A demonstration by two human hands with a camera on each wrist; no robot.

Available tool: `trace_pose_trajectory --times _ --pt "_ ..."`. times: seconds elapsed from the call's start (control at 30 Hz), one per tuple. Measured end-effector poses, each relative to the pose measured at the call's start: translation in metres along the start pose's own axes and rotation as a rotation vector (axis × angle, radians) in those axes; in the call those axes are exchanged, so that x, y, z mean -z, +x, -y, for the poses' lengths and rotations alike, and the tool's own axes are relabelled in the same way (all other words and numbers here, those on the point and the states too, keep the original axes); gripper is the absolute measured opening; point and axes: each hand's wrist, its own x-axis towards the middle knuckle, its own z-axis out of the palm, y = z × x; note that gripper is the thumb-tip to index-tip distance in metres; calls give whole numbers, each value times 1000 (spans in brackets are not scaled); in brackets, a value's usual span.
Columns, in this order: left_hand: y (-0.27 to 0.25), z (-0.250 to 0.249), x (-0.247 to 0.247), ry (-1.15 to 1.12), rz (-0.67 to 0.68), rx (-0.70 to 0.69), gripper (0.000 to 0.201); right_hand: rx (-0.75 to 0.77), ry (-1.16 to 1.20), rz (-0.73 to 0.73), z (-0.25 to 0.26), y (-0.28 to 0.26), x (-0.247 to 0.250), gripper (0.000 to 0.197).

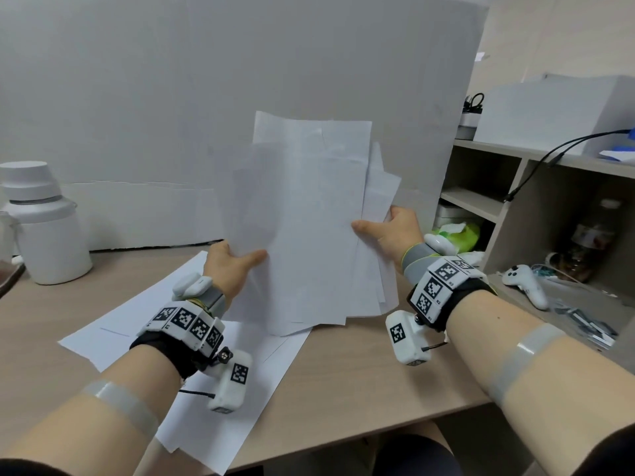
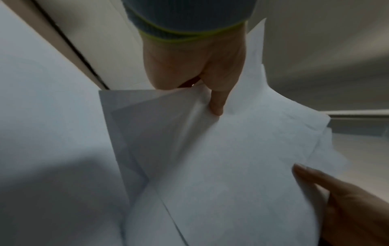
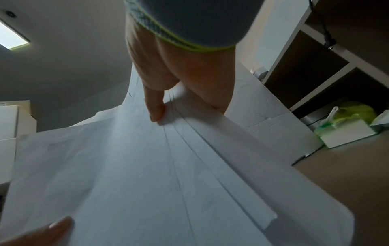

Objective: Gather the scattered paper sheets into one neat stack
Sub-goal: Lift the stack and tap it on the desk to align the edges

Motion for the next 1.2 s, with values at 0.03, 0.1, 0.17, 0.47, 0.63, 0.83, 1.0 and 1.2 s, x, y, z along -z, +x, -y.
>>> trace_pose_trajectory --times 0.03,0.1,0.17,0.47,0.63,0.83,1.0,1.2 --pt "1 0 1 -26 -11 5 31 9 5 0 3 -1 0 19" --pt "4 -8 2 -71 -56 4 37 40 22 -3 14 0 -1 20" --pt "10 -16 2 -126 -89 -15 62 66 17 -14 24 5 -4 21" --pt "11 -22 9 -167 26 -81 28 68 -142 10 23 0 -8 23" --pt "15 -38 6 -170 136 -182 40 82 -106 4 33 5 -10 34" --pt "26 -55 15 -220 76 -177 44 49 5 17 32 10 -5 35" --pt "18 -53 16 -277 64 -158 45 -45 8 99 13 2 -4 32" --pt "9 -47 12 -137 121 -242 51 -19 53 5 10 -7 -22 22"
